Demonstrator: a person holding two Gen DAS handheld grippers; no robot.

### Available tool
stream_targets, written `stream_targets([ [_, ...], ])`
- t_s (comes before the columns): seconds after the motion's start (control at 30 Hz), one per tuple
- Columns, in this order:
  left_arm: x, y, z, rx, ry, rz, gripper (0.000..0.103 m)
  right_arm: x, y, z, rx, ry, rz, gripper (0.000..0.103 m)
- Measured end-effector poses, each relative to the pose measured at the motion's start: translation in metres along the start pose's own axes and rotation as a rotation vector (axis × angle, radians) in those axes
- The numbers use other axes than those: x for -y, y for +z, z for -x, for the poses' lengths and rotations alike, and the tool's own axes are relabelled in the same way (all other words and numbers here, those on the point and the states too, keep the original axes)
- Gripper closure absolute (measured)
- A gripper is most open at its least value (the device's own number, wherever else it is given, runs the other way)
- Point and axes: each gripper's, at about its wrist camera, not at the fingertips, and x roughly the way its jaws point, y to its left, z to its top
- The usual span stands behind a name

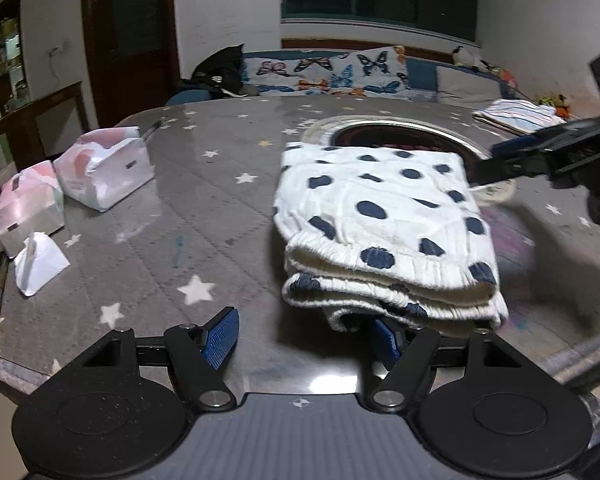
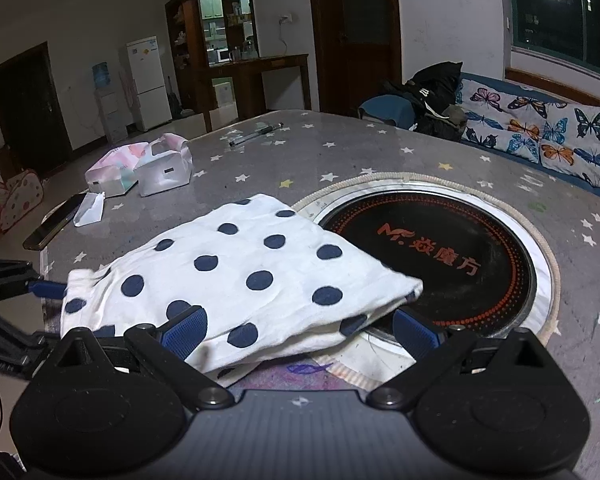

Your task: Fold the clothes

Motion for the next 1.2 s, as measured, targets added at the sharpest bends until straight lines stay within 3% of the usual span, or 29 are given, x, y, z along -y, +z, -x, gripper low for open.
stream_targets([
  [0.23, -0.026, 0.023, -0.024, 0.009, 0.074, -0.009, 0.03, 0.009, 0.009, -0.009, 0.006, -0.01, -0.027, 0.002],
  [0.53, -0.049, 0.05, -0.056, 0.007, 0.095, -0.027, 0.03, 0.026, 0.017, -0.024, -0.01, -0.025, -0.059, 0.003],
  [0.97, -0.075, 0.073, -0.088, 0.005, 0.082, -0.033, 0.028, 0.049, 0.017, -0.042, -0.048, -0.033, -0.142, 0.015],
  [1.2, -0.091, 0.071, -0.084, 0.01, 0.107, 0.005, 0.029, 0.059, 0.014, -0.051, -0.071, -0.027, -0.187, 0.026],
])
